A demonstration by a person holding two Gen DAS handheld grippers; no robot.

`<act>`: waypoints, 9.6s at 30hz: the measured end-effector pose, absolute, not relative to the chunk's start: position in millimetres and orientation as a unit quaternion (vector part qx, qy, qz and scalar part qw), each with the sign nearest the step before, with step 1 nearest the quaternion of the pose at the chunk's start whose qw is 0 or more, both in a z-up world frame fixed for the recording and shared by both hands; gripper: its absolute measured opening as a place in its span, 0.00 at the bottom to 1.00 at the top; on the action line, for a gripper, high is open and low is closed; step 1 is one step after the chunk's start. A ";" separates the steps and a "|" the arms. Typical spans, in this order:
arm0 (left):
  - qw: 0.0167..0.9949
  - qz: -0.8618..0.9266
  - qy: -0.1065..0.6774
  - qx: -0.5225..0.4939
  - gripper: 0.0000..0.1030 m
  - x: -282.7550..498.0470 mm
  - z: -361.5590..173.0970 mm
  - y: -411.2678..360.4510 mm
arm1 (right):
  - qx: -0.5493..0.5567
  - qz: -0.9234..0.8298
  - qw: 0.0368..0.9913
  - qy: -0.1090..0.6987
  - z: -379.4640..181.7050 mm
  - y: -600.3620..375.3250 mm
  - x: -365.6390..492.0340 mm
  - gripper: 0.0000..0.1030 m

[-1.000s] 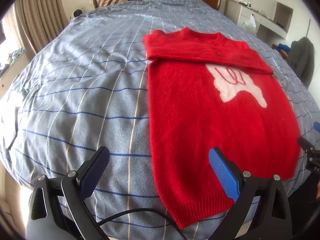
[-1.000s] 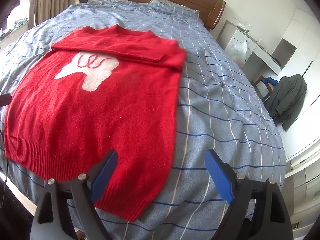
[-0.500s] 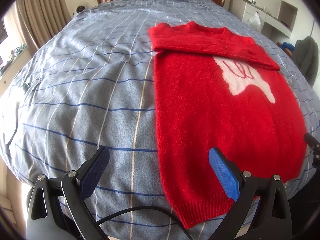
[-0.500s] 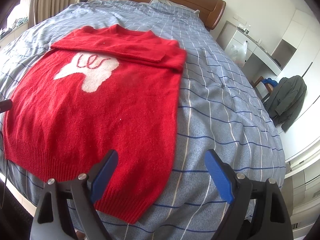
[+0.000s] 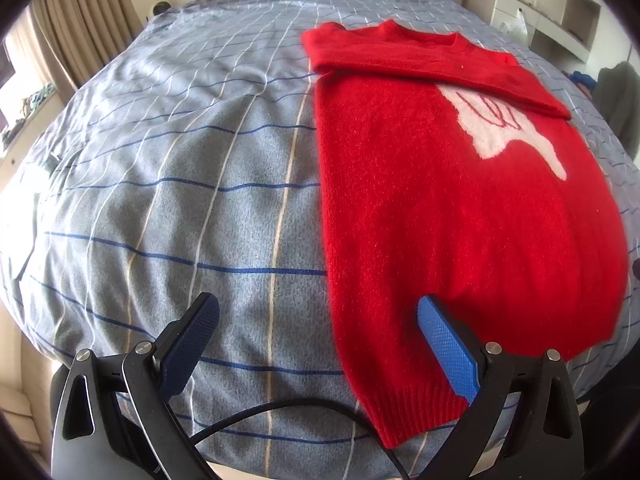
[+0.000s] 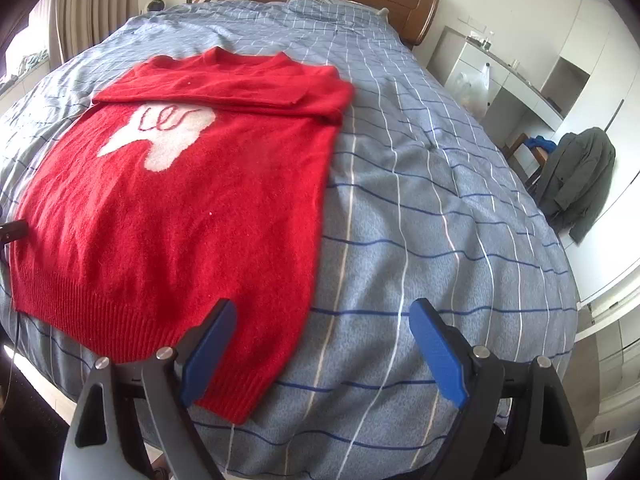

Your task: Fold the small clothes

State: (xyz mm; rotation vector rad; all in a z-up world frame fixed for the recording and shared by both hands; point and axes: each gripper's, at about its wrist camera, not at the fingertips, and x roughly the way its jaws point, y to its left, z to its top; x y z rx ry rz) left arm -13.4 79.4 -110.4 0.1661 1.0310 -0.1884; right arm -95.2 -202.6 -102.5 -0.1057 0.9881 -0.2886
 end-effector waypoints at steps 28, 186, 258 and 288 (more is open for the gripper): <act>0.819 -0.251 0.508 -0.092 0.62 -39.6 -91.9 150.9 | 0.263 0.055 0.809 0.523 -144.8 -243.1 -124.0 0.66; 0.908 -0.133 0.396 -0.013 0.94 17.6 -118.3 103.9 | 0.237 0.147 0.830 0.483 -50.4 -95.6 270.7 0.09; 0.857 -0.257 0.442 -0.058 0.17 206.5 -32.6 43.6 | 0.024 0.137 0.921 0.364 -40.6 -113.0 191.7 0.25; 0.922 -0.042 0.377 0.078 1.00 4.2 31.9 44.3 | 0.021 -0.048 0.927 0.372 29.1 -135.9 -8.8 1.00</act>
